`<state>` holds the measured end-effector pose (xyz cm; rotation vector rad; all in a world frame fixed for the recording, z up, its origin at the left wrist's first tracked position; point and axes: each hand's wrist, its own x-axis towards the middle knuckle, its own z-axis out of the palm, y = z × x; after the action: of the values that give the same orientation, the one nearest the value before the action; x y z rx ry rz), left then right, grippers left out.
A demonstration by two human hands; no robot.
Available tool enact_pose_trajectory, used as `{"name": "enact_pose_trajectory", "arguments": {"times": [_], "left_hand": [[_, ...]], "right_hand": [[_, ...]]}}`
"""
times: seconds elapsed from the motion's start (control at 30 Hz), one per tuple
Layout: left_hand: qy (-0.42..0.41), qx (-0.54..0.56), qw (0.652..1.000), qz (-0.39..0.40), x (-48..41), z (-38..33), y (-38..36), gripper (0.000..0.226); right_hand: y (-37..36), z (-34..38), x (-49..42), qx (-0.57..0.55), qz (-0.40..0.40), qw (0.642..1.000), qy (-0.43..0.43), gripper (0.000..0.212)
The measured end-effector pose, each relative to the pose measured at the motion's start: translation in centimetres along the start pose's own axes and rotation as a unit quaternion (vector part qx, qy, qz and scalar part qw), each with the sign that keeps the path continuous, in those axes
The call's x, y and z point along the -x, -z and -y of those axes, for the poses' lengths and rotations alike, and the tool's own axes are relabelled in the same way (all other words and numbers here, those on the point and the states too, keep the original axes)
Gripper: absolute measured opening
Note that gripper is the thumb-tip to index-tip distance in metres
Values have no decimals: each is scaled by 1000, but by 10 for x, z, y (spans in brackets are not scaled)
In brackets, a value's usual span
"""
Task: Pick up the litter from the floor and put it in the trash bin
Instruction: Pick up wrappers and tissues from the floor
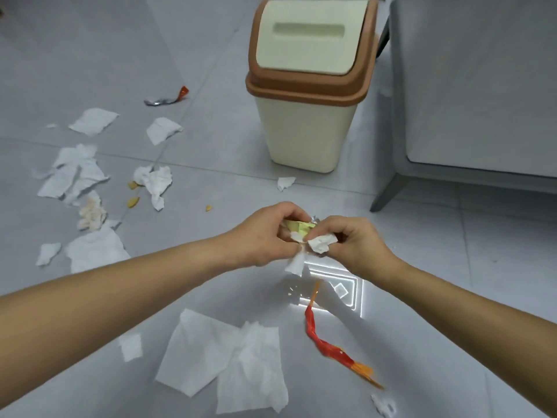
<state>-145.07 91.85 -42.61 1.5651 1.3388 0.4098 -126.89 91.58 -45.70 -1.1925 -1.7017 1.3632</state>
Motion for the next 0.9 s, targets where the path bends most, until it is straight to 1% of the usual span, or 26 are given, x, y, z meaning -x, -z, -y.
{"name": "enact_pose_trajectory", "arguments": {"times": [0.1, 0.2, 0.3, 0.4, 0.47, 0.53, 0.6, 0.67, 0.73, 0.8, 0.9], "left_hand": [[-60, 24, 997, -44, -5, -12, 14, 47], [-86, 63, 988, -114, -16, -18, 24, 52], [-85, 86, 974, -192, -30, -17, 38, 62], [-61, 125, 959, -248, -42, -13, 59, 66], [-61, 138, 953, -264, -45, -9, 70, 65], [-49, 138, 953, -265, -45, -4, 78, 67], [-31, 135, 955, -260, -44, 5, 83, 69], [-20, 136, 955, -262, -42, 16, 87, 70], [-14, 144, 953, -265, -40, 27, 87, 69], [-6, 146, 952, -270, -40, 39, 88, 68], [16, 147, 949, -277, -41, 55, 90, 67]], "right_hand": [[22, 28, -16, 5, -17, 1000, 17, 31], [43, 55, -41, 36, -33, 998, 33, 35], [55, 81, -75, 75, -55, 994, 61, 37], [64, 103, -118, 96, -110, 986, 82, 25], [73, 112, -154, 127, -162, 976, 75, 15], [80, 119, -188, 152, -207, 965, 48, 16], [83, 117, -217, 181, -225, 957, 21, 13], [80, 113, -236, 250, -230, 940, 16, 7], [74, 110, -248, 289, -235, 928, 18, 3], [69, 107, -259, 313, -213, 925, 2, 12], [65, 98, -273, 406, -143, 901, -51, 23]]}}
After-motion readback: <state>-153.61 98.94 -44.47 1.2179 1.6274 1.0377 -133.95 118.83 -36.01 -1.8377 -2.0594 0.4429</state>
